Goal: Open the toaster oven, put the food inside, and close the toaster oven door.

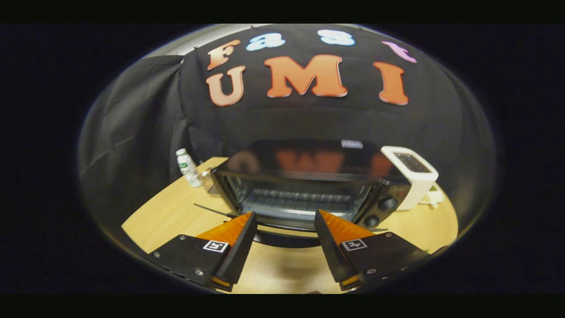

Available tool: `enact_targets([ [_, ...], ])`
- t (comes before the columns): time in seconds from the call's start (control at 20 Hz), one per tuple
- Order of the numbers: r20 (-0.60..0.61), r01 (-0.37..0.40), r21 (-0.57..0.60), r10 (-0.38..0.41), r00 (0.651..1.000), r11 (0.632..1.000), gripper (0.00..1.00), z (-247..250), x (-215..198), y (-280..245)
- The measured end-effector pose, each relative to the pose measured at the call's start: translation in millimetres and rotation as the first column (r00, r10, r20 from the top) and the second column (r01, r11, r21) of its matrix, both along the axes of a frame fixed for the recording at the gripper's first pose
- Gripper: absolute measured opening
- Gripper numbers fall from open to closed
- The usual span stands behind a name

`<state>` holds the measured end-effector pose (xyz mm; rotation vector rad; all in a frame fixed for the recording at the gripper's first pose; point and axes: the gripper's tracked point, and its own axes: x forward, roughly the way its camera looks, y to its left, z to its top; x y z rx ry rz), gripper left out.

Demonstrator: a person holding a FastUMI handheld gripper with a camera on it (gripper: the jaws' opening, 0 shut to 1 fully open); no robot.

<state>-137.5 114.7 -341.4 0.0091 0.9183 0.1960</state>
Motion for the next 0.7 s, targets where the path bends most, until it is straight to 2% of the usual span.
enact_targets([
  [0.15, -0.108, 0.017, 0.043, -0.012, 0.994, 0.999, 0.77, -19.6, -34.8, -0.9],
  [0.25, -0.138, 0.019, 0.015, -0.017, 0.99, 1.0, 0.78, -32.7, -48.2, -5.7],
  [0.7, -0.255, -0.027, -0.058, 0.011, 0.967, 0.998, 0.75, -83.1, -68.1, -7.0],
])
